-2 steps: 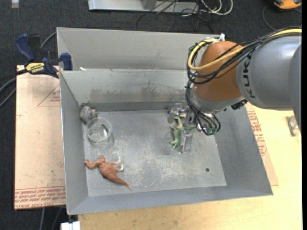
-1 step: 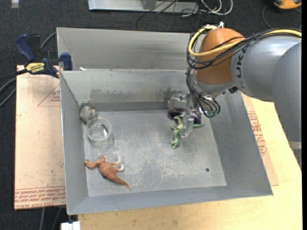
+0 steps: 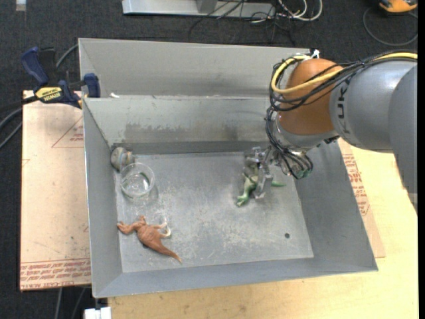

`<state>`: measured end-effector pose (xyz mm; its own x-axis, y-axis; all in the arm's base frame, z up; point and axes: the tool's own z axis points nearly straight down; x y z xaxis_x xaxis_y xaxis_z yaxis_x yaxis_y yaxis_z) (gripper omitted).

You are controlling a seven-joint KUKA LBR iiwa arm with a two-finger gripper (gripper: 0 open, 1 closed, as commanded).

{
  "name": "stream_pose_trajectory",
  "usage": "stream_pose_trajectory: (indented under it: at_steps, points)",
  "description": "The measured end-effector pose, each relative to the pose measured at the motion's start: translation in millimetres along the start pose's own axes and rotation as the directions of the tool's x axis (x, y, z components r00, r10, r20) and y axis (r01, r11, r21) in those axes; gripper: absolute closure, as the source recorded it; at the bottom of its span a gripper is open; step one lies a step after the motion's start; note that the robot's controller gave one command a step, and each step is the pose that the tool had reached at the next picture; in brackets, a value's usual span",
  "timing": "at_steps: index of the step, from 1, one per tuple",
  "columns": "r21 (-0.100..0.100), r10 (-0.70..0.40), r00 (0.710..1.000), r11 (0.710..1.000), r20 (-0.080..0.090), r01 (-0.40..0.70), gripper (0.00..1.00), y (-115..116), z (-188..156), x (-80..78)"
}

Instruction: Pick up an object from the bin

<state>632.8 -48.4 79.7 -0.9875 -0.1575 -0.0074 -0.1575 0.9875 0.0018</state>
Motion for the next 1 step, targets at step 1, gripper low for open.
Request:
stream_pose_trajectory:
  at_steps: [1]
  points:
    - [0.000,-0.001,1.000,1.000,0.000,0.001,1.00,0.2,0.0,-0.1]
